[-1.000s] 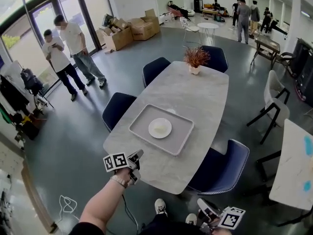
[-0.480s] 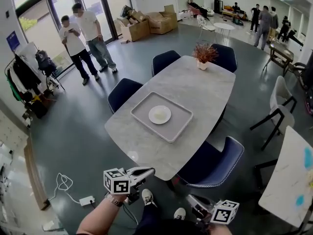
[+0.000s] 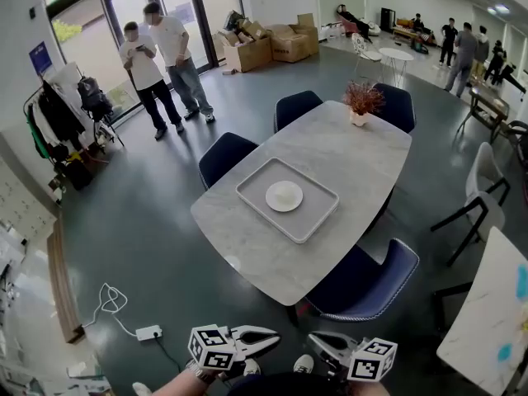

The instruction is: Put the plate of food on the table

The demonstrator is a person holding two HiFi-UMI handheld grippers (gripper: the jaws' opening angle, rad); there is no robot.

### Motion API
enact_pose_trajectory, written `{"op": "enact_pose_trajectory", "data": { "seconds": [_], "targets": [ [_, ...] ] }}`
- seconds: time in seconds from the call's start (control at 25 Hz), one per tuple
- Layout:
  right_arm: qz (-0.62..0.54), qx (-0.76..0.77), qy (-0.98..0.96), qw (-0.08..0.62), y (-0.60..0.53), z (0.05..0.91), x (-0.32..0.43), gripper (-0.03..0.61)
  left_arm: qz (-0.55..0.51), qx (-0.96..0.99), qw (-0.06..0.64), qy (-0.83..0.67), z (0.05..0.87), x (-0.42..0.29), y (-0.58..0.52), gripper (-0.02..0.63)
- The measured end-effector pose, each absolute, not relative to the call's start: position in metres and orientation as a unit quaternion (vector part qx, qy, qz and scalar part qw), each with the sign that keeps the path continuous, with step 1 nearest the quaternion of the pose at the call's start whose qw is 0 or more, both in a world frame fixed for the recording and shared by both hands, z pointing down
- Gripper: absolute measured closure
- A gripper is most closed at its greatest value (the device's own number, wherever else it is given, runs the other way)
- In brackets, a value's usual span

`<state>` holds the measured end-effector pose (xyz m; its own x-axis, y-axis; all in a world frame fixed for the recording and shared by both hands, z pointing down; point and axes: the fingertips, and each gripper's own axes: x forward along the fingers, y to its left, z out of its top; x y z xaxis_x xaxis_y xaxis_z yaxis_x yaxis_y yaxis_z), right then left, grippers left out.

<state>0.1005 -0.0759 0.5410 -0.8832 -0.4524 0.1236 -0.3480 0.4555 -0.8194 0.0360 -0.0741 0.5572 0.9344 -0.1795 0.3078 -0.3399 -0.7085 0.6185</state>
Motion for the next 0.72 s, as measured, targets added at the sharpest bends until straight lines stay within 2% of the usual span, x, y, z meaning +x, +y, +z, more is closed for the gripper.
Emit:
{"op": "enact_pose_trajectory", "data": {
  "seconds": [0.24, 0.72],
  "targets": [
    [-0.465, -0.233, 0.853, 0.045, -0.065, 0.541, 0.072, 0.568, 0.091, 0.908, 0.391, -0.122, 0.551, 0.024, -0.046, 0.604],
    [-0.468, -0.24, 0.849, 0.053, -0.038, 0.537, 0.032, 0.568, 0.078, 0.896, 0.419, -0.127, 0.548, -0.016, -0.027, 0.604]
  ]
}}
